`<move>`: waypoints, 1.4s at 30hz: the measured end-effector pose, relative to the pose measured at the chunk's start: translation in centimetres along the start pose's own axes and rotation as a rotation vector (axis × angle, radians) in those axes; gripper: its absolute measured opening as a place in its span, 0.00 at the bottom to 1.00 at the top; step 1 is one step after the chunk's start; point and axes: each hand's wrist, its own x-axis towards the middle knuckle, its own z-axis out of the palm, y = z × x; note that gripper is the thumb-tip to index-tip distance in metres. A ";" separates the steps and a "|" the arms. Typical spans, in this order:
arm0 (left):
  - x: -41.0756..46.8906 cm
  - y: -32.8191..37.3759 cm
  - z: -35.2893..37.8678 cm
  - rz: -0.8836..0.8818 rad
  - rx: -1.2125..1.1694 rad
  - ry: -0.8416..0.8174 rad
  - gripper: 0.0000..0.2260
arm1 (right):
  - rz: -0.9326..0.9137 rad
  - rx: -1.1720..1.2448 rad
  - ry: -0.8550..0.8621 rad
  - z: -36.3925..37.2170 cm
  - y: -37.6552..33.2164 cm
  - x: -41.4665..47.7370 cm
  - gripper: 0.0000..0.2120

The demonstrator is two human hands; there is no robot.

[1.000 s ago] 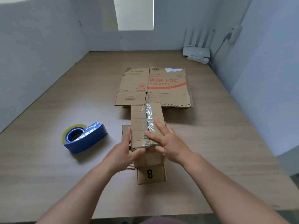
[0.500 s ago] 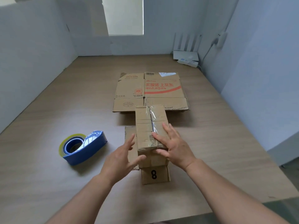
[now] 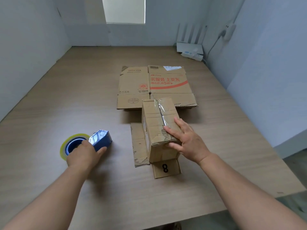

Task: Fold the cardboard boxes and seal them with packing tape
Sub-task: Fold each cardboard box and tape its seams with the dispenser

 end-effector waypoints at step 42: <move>-7.9 9.2 -14.0 0.633 -0.583 -0.541 0.34 | 0.004 0.679 0.359 -6.2 -5.3 -0.1 0.07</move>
